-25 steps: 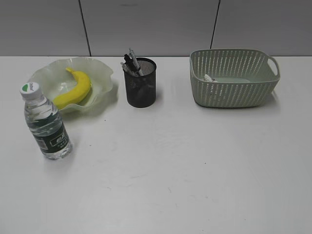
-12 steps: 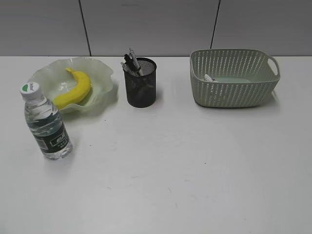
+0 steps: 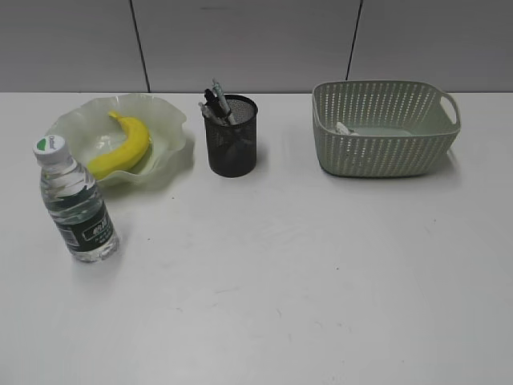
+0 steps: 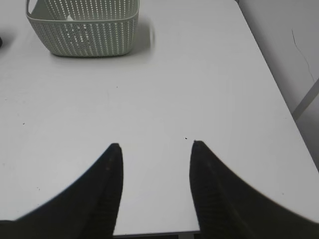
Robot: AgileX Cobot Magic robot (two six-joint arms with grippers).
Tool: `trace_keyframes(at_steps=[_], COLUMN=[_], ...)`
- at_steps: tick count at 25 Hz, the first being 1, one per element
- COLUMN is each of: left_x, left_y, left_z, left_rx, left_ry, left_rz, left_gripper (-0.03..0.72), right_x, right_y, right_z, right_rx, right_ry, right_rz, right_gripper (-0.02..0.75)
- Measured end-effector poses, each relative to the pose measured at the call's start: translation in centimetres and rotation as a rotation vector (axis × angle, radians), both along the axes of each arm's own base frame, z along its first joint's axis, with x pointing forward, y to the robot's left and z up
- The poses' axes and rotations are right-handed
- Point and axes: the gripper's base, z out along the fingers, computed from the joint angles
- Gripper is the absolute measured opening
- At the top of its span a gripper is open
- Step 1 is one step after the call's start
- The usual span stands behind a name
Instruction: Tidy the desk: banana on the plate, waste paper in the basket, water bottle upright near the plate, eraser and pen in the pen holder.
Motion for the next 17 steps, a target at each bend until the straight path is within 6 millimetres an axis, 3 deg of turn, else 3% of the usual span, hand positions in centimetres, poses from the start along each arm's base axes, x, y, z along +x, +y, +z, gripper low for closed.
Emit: trace_keyframes(at_steps=[17], left_x=[0.0], left_y=[0.0], left_z=[0.0], left_rx=[0.0], left_ry=[0.0], left_rz=[0.0], left_gripper=[0.361], right_x=[0.0], right_y=[0.0], right_z=[0.0], right_rx=[0.0], right_ry=[0.0], right_rz=[0.0], right_gripper=[0.36])
